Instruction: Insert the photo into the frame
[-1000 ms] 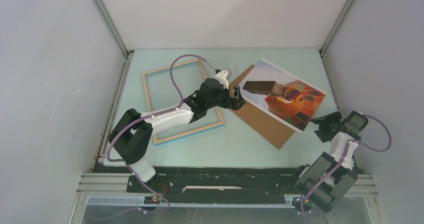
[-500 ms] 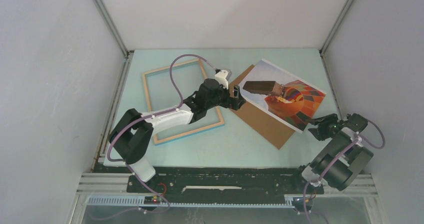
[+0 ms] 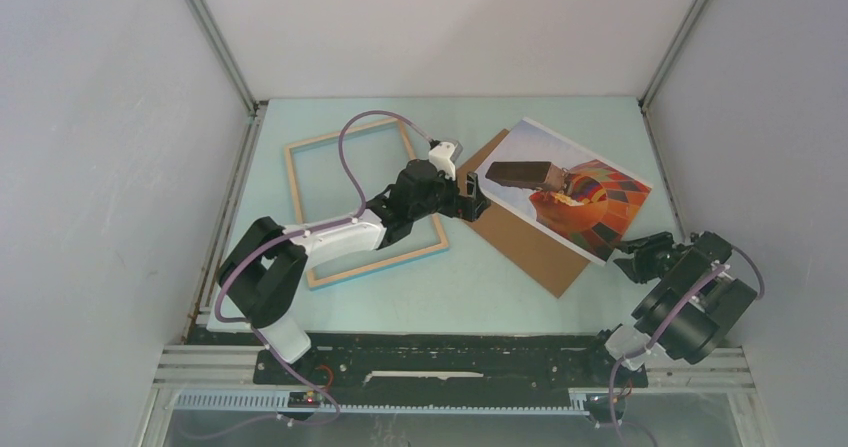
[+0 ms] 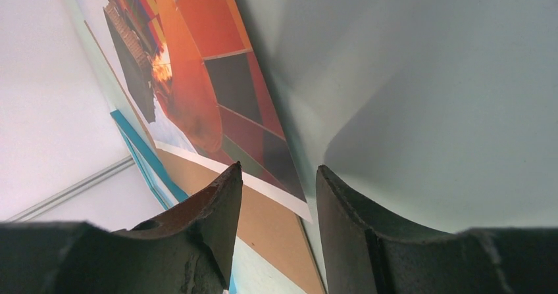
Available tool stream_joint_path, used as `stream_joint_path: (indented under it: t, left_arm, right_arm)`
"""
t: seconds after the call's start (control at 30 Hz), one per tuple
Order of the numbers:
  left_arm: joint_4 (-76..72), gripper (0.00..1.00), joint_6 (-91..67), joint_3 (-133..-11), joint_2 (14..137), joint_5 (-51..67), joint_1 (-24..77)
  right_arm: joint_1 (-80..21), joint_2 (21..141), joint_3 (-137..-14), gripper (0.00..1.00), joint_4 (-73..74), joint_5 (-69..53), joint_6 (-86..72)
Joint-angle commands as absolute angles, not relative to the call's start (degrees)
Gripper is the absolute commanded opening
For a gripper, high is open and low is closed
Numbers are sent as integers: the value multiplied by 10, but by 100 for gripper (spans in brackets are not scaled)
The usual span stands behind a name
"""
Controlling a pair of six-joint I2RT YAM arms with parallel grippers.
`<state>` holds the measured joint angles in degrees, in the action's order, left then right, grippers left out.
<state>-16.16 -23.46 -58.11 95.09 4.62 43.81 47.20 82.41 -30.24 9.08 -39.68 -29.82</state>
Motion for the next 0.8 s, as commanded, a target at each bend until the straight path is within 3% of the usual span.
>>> stream_joint_path:
  t: [0.0, 0.77]
  left_arm:
    - [-190, 100, -228, -569, 930, 39, 435]
    - [-196, 100, -232, -570, 938, 45, 432]
  right_arm:
    - [476, 843, -290, 53, 37, -415, -307]
    - [469, 894, -279, 38, -52, -472, -351]
